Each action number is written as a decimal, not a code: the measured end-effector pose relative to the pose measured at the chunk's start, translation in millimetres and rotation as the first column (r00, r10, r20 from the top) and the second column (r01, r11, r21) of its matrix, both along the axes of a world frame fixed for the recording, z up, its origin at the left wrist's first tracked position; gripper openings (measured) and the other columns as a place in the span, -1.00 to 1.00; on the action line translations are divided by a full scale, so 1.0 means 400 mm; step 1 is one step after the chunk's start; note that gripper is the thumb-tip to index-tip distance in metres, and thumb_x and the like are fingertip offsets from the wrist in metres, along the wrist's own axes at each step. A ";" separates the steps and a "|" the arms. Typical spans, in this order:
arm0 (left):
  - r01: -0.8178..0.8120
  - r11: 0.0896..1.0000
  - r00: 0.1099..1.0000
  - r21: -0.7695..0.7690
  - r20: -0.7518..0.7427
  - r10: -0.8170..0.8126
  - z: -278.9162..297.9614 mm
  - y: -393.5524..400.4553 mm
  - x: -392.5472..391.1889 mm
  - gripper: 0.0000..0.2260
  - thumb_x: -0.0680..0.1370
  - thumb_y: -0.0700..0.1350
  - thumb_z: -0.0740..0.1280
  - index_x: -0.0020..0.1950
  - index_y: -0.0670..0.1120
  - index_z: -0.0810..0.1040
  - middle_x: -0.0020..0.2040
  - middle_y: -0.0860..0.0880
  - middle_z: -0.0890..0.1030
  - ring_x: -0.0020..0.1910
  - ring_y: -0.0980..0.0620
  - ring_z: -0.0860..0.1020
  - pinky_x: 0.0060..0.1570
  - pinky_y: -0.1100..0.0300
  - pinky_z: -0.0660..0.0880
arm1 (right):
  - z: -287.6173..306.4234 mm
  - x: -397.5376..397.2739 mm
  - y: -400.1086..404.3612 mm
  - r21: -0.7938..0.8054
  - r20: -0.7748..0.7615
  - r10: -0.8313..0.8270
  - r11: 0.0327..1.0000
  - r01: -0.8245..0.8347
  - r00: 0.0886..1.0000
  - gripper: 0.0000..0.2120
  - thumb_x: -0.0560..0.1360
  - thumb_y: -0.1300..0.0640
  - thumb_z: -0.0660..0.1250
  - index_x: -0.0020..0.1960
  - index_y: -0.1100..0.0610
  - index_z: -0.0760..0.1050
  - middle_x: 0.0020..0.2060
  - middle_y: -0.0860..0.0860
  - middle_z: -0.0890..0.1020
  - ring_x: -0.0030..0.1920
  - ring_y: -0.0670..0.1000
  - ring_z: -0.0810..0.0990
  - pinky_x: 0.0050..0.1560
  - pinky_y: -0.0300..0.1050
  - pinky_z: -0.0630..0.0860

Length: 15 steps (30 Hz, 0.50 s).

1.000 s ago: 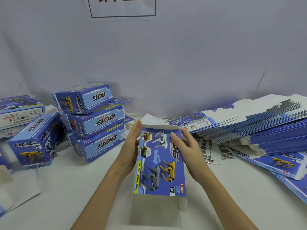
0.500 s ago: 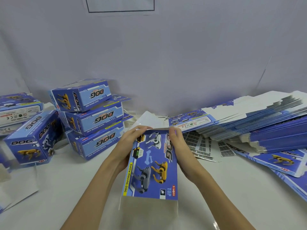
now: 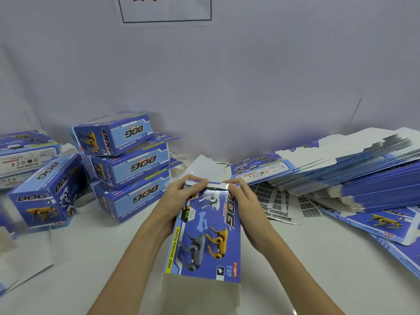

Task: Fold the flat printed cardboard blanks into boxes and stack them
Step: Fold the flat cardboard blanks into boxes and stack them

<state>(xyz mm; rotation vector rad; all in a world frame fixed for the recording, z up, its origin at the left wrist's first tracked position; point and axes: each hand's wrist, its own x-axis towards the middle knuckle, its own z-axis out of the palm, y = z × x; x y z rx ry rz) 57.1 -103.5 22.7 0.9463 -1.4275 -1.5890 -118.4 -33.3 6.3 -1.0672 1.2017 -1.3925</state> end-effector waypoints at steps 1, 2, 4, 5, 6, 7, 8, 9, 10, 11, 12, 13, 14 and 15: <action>-0.006 1.000 0.999 0.002 -0.033 0.006 -0.006 0.009 0.005 -0.81 0.41 0.04 0.55 -0.14 -0.04 0.66 -0.08 -0.19 0.73 -0.17 -0.13 0.74 -0.24 0.11 0.67 | 0.001 0.002 -0.002 0.032 0.012 -0.005 0.999 0.005 1.000 -0.77 0.72 -0.07 0.22 0.15 0.10 0.48 -0.04 0.11 0.75 0.07 0.17 0.77 0.01 0.00 0.67; -0.024 1.000 0.999 -0.004 -0.046 0.024 -0.012 0.013 0.007 -0.83 0.41 0.02 0.55 -0.14 -0.04 0.67 -0.09 -0.21 0.72 -0.17 -0.15 0.74 -0.25 0.10 0.67 | 0.004 0.004 -0.003 0.070 0.027 -0.005 0.998 0.003 1.000 -0.72 0.70 -0.11 0.26 0.16 0.11 0.51 -0.01 0.11 0.76 0.10 0.21 0.76 0.13 0.10 0.65; -0.049 0.999 0.997 -0.015 -0.056 0.048 -0.007 0.014 -0.004 -0.84 0.46 -0.03 0.55 -0.09 -0.08 0.67 -0.07 -0.26 0.70 -0.15 -0.17 0.73 -0.24 0.09 0.67 | 0.007 -0.001 -0.002 0.122 0.046 0.001 0.992 -0.007 0.999 -0.61 0.63 -0.18 0.35 0.21 0.13 0.55 0.02 0.13 0.78 0.06 0.21 0.77 0.22 0.18 0.63; -0.060 0.998 0.997 -0.021 -0.052 0.059 -0.005 0.009 -0.009 -0.83 0.47 -0.03 0.55 -0.07 -0.10 0.67 -0.05 -0.31 0.68 -0.13 -0.19 0.72 -0.22 0.07 0.68 | 0.007 -0.005 -0.001 0.131 0.053 0.002 0.991 -0.009 0.999 -0.60 0.60 -0.16 0.40 0.22 0.14 0.56 0.01 0.14 0.78 0.04 0.20 0.77 0.22 0.19 0.64; -0.069 0.997 0.997 -0.024 -0.044 0.068 -0.006 0.007 -0.011 -0.82 0.46 -0.02 0.56 -0.07 -0.09 0.67 -0.03 -0.34 0.65 -0.12 -0.21 0.71 -0.18 0.03 0.67 | 0.008 -0.010 0.001 0.134 0.062 0.002 0.991 -0.010 0.998 -0.62 0.59 -0.13 0.43 0.21 0.15 0.58 0.01 0.15 0.78 0.04 0.21 0.77 0.22 0.21 0.64; -0.066 0.998 0.997 -0.021 -0.034 0.065 -0.011 0.008 -0.009 -0.81 0.45 0.00 0.56 -0.08 -0.08 0.68 -0.01 -0.37 0.64 -0.09 -0.25 0.69 -0.14 0.00 0.65 | 0.009 -0.015 0.002 0.132 0.066 0.003 0.991 -0.012 0.998 -0.64 0.58 -0.11 0.45 0.19 0.15 0.59 0.01 0.16 0.78 0.04 0.22 0.77 0.21 0.21 0.64; -0.055 0.998 0.998 -0.018 -0.026 0.054 -0.013 0.011 -0.007 -0.80 0.44 0.02 0.57 -0.08 -0.07 0.68 0.02 -0.39 0.64 -0.06 -0.27 0.70 -0.11 -0.02 0.65 | 0.010 -0.019 0.003 0.127 0.065 0.003 0.992 -0.011 0.998 -0.67 0.57 -0.10 0.46 0.15 0.13 0.61 0.01 0.16 0.78 0.04 0.22 0.77 0.18 0.18 0.65; -0.044 0.999 0.999 -0.012 -0.027 0.044 -0.014 0.010 -0.006 -0.79 0.43 0.04 0.57 -0.07 -0.06 0.69 0.05 -0.38 0.66 -0.03 -0.29 0.71 -0.10 -0.02 0.67 | 0.011 -0.022 0.004 0.121 0.063 0.000 0.993 -0.007 0.998 -0.70 0.56 -0.10 0.46 0.12 0.11 0.62 0.00 0.16 0.78 0.02 0.20 0.78 0.14 0.14 0.66; -0.040 0.999 0.999 -0.007 -0.035 0.039 -0.014 0.009 -0.007 -0.76 0.43 0.06 0.57 -0.04 -0.06 0.70 0.05 -0.34 0.68 -0.01 -0.28 0.72 -0.11 0.00 0.69 | 0.012 -0.023 0.005 0.117 0.068 -0.007 0.993 -0.001 0.998 -0.72 0.55 -0.10 0.47 0.10 0.10 0.63 0.00 0.15 0.78 0.01 0.19 0.78 0.11 0.11 0.66; -0.043 0.999 0.998 -0.012 -0.045 0.042 -0.013 0.009 -0.009 -0.73 0.43 0.10 0.55 0.01 -0.05 0.71 0.05 -0.29 0.71 0.01 -0.23 0.73 -0.11 0.02 0.69 | 0.013 -0.023 0.006 0.113 0.087 -0.017 0.994 0.007 0.996 -0.72 0.55 -0.09 0.47 0.10 0.09 0.64 0.00 0.15 0.78 -0.01 0.17 0.78 0.10 0.10 0.66; -0.050 0.998 0.998 -0.041 -0.044 0.049 -0.013 0.009 -0.012 -0.70 0.45 0.15 0.51 0.07 0.00 0.73 0.07 -0.20 0.73 0.04 -0.13 0.73 -0.07 0.05 0.68 | 0.015 -0.021 0.007 0.111 0.116 -0.033 0.994 0.020 0.993 -0.73 0.55 -0.09 0.48 0.11 0.09 0.66 0.00 0.15 0.78 -0.01 0.17 0.78 0.10 0.10 0.66; -0.062 0.994 0.998 -0.091 -0.018 0.061 -0.012 0.008 -0.011 -0.67 0.48 0.21 0.46 0.15 0.09 0.71 0.10 -0.08 0.73 0.09 0.02 0.72 0.01 0.09 0.66 | 0.016 -0.021 0.007 0.104 0.150 -0.058 0.994 0.043 0.987 -0.75 0.55 -0.07 0.49 0.11 0.08 0.69 0.00 0.15 0.78 -0.03 0.16 0.77 0.09 0.10 0.65; -0.073 0.985 0.997 -0.156 0.027 0.078 -0.010 0.007 -0.007 -0.64 0.50 0.28 0.40 0.24 0.18 0.67 0.14 0.06 0.71 0.14 0.16 0.68 0.11 0.13 0.60 | 0.018 -0.023 0.006 0.092 0.182 -0.095 0.993 0.079 0.979 -0.78 0.55 -0.06 0.49 0.07 0.07 0.72 -0.03 0.14 0.78 -0.07 0.15 0.75 0.01 0.06 0.64; -0.073 0.974 0.993 -0.215 0.079 0.092 -0.007 0.004 0.001 -0.62 0.52 0.33 0.36 0.30 0.25 0.61 0.20 0.14 0.68 0.18 0.25 0.63 0.17 0.15 0.53 | 0.018 -0.026 0.004 0.075 0.213 -0.146 0.988 0.133 0.966 -0.82 0.56 -0.04 0.50 0.02 0.06 0.74 -0.09 0.12 0.77 -0.14 0.12 0.72 -0.12 -0.02 0.61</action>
